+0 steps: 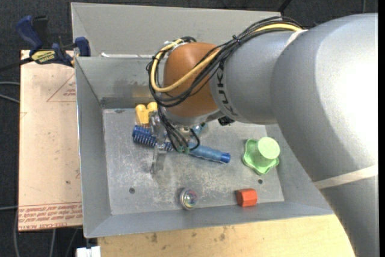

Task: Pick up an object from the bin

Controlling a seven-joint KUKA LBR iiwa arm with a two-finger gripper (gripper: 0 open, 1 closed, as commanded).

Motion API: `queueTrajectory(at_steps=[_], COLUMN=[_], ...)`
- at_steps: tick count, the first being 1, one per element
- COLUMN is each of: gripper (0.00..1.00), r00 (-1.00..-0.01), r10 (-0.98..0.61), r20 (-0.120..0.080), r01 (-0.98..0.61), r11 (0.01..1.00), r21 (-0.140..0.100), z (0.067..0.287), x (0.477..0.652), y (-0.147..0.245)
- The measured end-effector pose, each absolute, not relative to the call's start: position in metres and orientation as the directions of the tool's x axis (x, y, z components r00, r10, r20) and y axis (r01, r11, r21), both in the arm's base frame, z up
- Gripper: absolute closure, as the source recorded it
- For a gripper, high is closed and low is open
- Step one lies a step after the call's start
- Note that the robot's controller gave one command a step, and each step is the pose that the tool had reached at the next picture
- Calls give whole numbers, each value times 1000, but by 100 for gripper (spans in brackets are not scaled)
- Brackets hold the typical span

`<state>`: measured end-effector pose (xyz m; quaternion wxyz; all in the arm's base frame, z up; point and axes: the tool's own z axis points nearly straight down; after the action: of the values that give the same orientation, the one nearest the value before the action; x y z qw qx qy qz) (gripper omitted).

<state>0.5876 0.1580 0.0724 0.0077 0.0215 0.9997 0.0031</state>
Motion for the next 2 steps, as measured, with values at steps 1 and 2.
queueTrajectory(at_steps=[1,2], gripper=[0,0], r00=[-991,-941], r10=[132,339], r20=[-5,-3], r01=[131,339], r11=[991,941], r21=[3,2], z=[102,100], x=[585,591], y=[154,134])
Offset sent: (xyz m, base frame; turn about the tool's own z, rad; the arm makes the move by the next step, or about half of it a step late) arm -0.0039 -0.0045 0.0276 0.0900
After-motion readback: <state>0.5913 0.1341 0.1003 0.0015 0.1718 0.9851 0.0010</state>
